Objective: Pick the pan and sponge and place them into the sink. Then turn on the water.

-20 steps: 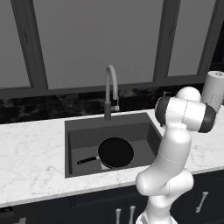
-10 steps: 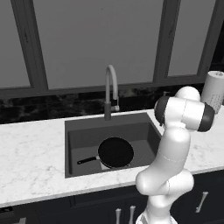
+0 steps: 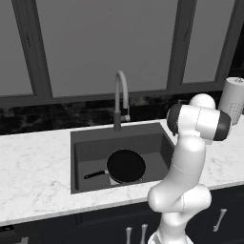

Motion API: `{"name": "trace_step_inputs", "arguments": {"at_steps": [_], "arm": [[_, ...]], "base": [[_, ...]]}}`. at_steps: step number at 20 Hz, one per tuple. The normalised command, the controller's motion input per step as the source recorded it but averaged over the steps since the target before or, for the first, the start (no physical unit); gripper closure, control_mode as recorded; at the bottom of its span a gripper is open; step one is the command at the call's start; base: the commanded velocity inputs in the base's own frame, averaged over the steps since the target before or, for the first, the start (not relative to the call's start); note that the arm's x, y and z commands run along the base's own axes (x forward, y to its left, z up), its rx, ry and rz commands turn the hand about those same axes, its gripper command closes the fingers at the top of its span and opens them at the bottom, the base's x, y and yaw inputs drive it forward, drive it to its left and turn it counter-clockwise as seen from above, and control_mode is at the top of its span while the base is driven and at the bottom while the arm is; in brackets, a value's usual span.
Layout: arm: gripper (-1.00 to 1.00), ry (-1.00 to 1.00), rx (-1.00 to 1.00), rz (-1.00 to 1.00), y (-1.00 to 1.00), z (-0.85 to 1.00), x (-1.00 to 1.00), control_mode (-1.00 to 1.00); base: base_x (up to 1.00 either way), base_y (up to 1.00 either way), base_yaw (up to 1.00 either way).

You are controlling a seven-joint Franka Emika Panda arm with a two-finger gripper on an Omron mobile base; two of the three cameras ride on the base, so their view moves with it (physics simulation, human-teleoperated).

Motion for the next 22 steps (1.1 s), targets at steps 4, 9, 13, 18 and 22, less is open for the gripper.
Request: {"name": "trace_step_inputs", "arguments": {"at_steps": [4, 9, 13, 18, 22], "arm": [[1.00, 0.00, 0.00, 0.00, 0.00, -0.24, 0.06, -1.00], [1.00, 0.00, 0.00, 0.00, 0.00, 0.00, 0.01, -1.00], [1.00, 0.00, 0.00, 0.00, 0.00, 0.00, 0.00, -1.00], [1.00, 0.00, 0.00, 0.00, 0.09, -0.01, 0.00, -1.00], [1.00, -0.01, 0.00, 0.00, 0.39, 0.11, -0.30, -1.00]], "base": [[0.00, 0.00, 0.00], [0.00, 0.00, 0.00], [0.00, 0.00, 0.00], [0.00, 0.00, 0.00], [0.00, 0.00, 0.00]]}}
